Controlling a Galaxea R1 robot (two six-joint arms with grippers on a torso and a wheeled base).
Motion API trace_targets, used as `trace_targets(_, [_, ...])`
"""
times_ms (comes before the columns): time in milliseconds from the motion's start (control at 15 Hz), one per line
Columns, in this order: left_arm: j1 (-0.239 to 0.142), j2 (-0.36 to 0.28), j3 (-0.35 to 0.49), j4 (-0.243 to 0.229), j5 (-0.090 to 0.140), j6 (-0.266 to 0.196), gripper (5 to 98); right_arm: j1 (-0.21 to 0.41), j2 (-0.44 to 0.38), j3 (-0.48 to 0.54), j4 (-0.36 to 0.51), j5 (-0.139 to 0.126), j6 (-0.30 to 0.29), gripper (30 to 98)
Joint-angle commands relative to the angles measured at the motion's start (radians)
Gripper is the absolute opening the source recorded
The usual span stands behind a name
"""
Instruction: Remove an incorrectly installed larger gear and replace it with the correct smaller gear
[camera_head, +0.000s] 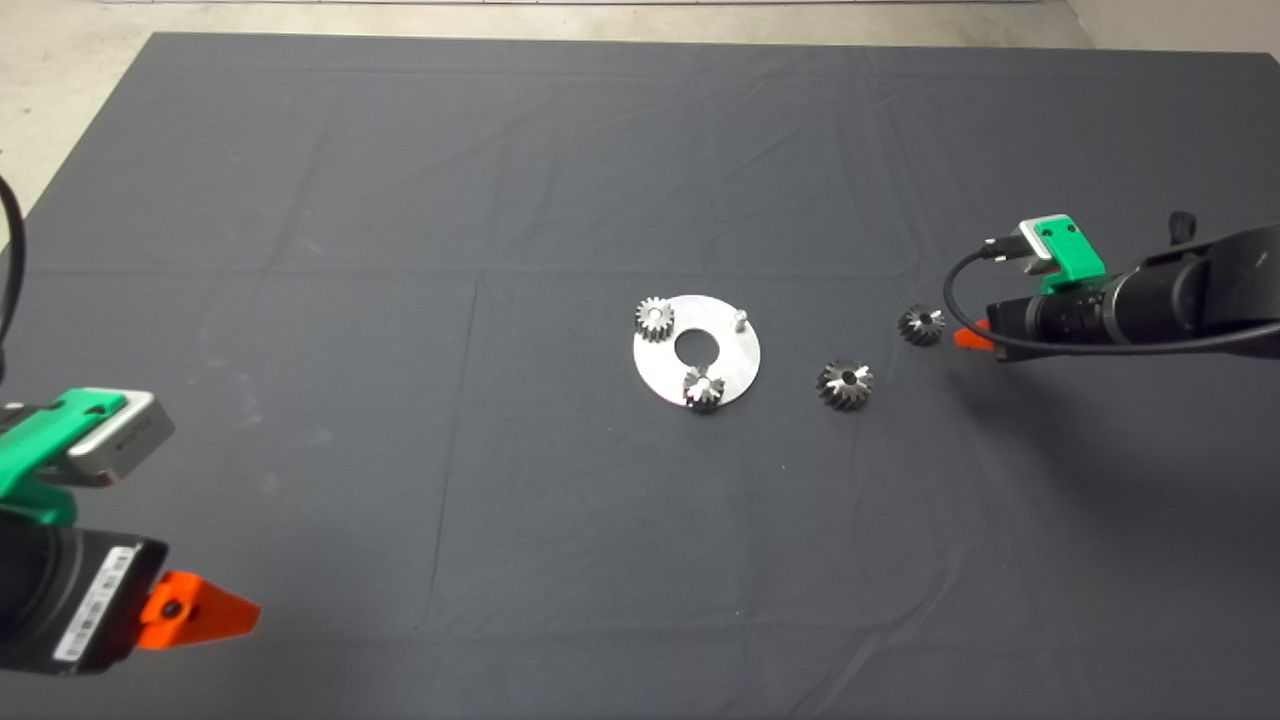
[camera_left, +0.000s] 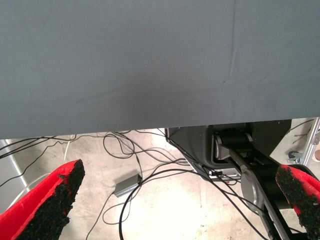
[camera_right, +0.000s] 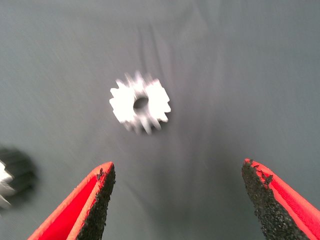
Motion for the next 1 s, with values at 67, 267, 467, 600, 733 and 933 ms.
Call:
trace_targets(67, [-0.012,-0.001,0.003,-0.018,0.074,0.003,98.2,-0.022,0.015,-0.036,-0.109,0.07,0.037,67.3])
trace_targets(267, [-0.012,-0.001,0.003,-0.018,0.074,0.003,98.2,-0.059,0.06,-0.068,-0.171,0.081,0.037,67.3])
trace_targets(467, [-0.012,-0.001,0.003,-0.018,0.074,0.002,98.2,-0.081,0.068,-0.081,-0.199,0.081,0.044,67.3])
trace_targets(600, [-0.012,-0.001,0.003,-0.018,0.074,0.003,98.2,-0.084,0.069,-0.093,-0.211,0.081,0.056,67.3])
trace_targets(733, [-0.012,-0.001,0.003,-0.018,0.074,0.003,98.2,-0.102,0.069,-0.099,-0.231,0.081,0.058,67.3])
trace_targets(933, [-0.012,-0.001,0.005,-0.018,0.074,0.003,98.2,-0.116,0.069,-0.108,-0.255,0.081,0.085,67.3])
